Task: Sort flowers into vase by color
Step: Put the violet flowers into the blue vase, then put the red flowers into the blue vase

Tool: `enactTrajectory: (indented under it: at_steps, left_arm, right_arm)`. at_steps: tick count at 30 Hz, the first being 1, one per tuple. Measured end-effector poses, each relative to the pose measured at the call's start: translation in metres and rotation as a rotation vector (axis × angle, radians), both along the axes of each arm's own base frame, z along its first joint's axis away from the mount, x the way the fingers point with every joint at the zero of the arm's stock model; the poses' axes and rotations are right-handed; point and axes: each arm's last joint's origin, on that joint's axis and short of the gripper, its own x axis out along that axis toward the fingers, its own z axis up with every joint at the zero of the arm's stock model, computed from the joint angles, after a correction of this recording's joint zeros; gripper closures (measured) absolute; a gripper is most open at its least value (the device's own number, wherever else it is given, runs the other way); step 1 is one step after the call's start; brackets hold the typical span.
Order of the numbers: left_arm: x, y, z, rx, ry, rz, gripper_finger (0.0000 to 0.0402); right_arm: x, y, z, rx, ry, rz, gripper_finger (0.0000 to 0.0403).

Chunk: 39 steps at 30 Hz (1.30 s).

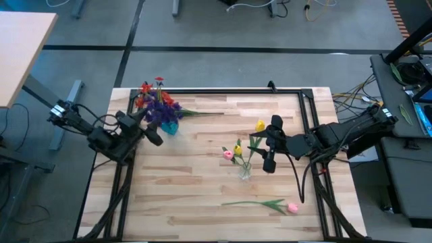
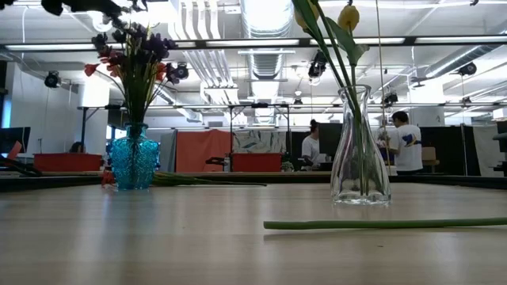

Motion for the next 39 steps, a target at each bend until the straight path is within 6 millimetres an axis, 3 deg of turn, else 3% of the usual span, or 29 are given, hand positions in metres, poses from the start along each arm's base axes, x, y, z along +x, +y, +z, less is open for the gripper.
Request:
enactTrajectory:
  at_steps: [18, 26, 32, 39]
  left_arm:
    - [0.007, -0.005, 0.064, 0.045, 0.067, -0.001, 0.0168]
    - [-0.007, 0.006, 0.090, 0.086, 0.043, -0.018, 0.0144]
    - [-0.016, 0.020, 0.088, 0.117, 0.032, 0.027, 0.0149]
    - [-0.013, 0.030, 0.072, 0.149, 0.055, 0.105, 0.0192]
  right_arm:
    - [0.000, 0.000, 0.000, 0.004, 0.002, 0.005, 0.0199]
    - [0.000, 0.000, 0.000, -0.002, 0.004, 0.009, 0.0199]
    - [0.000, 0.000, 0.000, -0.006, 0.005, 0.010, 0.0199]
    - [0.000, 0.000, 0.000, -0.006, -0.001, 0.011, 0.0199]
